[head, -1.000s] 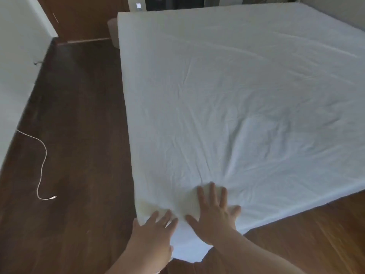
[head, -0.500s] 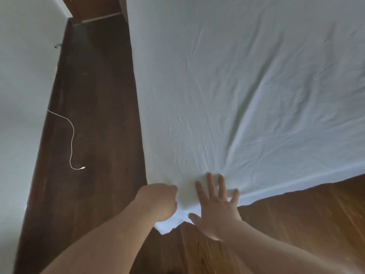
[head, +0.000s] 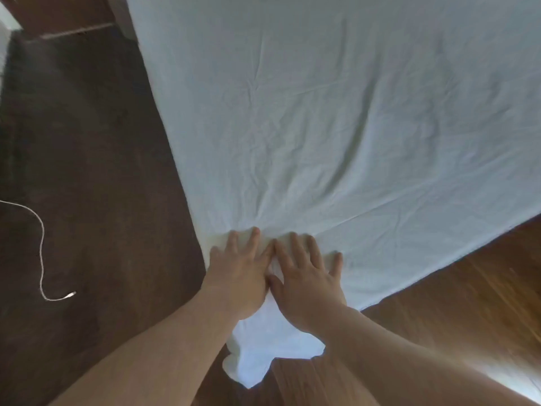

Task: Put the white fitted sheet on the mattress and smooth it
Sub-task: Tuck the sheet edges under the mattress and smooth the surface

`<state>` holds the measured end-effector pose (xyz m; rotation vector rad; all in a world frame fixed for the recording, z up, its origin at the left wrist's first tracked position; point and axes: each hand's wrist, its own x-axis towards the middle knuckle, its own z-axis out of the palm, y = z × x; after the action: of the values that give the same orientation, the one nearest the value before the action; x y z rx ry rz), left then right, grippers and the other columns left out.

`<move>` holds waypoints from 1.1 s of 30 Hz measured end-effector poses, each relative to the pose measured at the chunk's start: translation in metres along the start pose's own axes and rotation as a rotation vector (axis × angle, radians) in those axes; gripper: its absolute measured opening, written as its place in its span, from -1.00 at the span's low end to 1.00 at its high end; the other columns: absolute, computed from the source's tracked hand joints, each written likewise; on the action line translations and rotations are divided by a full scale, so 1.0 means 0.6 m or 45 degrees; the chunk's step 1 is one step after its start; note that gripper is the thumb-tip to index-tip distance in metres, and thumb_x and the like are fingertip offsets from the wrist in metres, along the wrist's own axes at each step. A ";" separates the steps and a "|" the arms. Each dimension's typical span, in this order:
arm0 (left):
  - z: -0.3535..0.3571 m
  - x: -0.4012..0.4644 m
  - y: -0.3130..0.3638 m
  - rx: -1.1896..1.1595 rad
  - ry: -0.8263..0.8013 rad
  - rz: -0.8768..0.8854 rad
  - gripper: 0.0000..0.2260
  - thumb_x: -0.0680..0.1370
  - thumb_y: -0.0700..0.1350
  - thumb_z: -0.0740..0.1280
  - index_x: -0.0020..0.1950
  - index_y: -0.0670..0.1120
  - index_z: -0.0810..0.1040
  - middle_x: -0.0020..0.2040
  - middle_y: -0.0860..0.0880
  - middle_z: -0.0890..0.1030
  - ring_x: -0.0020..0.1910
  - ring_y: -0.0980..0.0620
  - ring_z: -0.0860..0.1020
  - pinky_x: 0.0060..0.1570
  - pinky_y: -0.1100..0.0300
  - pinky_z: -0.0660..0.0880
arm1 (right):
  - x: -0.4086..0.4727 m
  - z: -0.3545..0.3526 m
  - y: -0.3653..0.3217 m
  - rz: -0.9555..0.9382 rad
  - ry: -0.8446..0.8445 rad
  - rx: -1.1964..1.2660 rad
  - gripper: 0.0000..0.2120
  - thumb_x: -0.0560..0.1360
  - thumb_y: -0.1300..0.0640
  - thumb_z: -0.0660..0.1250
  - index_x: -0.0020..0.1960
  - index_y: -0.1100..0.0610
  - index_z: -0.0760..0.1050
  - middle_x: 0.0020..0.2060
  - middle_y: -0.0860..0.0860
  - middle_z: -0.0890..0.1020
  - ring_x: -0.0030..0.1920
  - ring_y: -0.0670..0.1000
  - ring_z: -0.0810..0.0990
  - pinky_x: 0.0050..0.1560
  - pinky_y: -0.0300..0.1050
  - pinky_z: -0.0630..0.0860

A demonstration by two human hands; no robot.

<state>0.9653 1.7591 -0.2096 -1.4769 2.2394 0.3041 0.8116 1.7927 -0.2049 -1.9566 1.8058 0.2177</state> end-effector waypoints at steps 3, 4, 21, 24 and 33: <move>0.013 -0.021 -0.045 0.024 -0.005 0.024 -0.36 0.68 0.16 0.04 0.66 0.12 -0.23 0.67 -0.12 -0.22 0.62 -0.33 -0.05 0.48 -0.26 0.20 | -0.008 0.040 -0.060 0.037 0.039 0.029 -0.41 0.67 -0.24 -0.21 0.62 -0.19 -0.35 0.62 -0.10 -0.34 0.58 0.07 -0.47 0.47 0.45 -0.35; 0.015 -0.029 -0.055 0.009 -0.015 0.020 -0.36 0.69 0.18 0.02 0.66 0.10 -0.24 0.66 -0.17 -0.21 0.62 -0.32 -0.05 0.49 -0.25 0.18 | -0.013 0.049 -0.070 0.037 0.052 0.016 -0.41 0.66 -0.24 -0.21 0.62 -0.19 -0.35 0.61 -0.10 -0.35 0.57 0.06 -0.49 0.47 0.44 -0.36; -0.126 0.181 -0.148 -0.142 0.467 -0.056 -0.52 0.67 0.26 0.01 0.60 0.28 0.11 0.67 0.08 -0.11 0.64 -0.11 -0.15 0.56 -0.28 -0.04 | 0.129 -0.042 -0.015 -0.054 0.494 0.013 -0.52 0.63 -0.28 0.08 0.48 -0.13 0.37 0.54 -0.10 0.25 0.60 0.05 0.02 0.58 0.31 -0.09; -0.111 0.249 -0.135 -0.231 0.428 -0.011 -0.51 0.65 0.34 -0.06 0.59 0.40 -0.02 0.64 0.22 -0.27 0.62 -0.04 -0.33 0.50 -0.41 -0.20 | 0.194 -0.040 0.008 0.043 0.537 -0.028 -0.41 0.62 -0.34 -0.01 0.55 -0.11 0.25 0.62 -0.04 0.10 0.64 0.10 -0.12 0.55 0.39 -0.14; -0.007 0.267 -0.281 -0.156 0.311 -0.576 -0.15 0.39 0.35 -0.32 0.53 -0.01 0.24 0.46 -0.12 0.29 0.44 -0.27 0.30 0.37 -0.36 0.28 | 0.224 0.012 0.013 -0.107 0.687 -0.111 -0.45 0.58 -0.34 -0.11 0.39 -0.10 0.36 0.42 -0.06 0.37 0.51 0.11 0.20 0.44 0.40 0.07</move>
<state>1.0644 1.5586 -0.2720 -2.1293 2.0077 0.1224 0.8220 1.6747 -0.2691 -2.3042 2.0504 -0.2941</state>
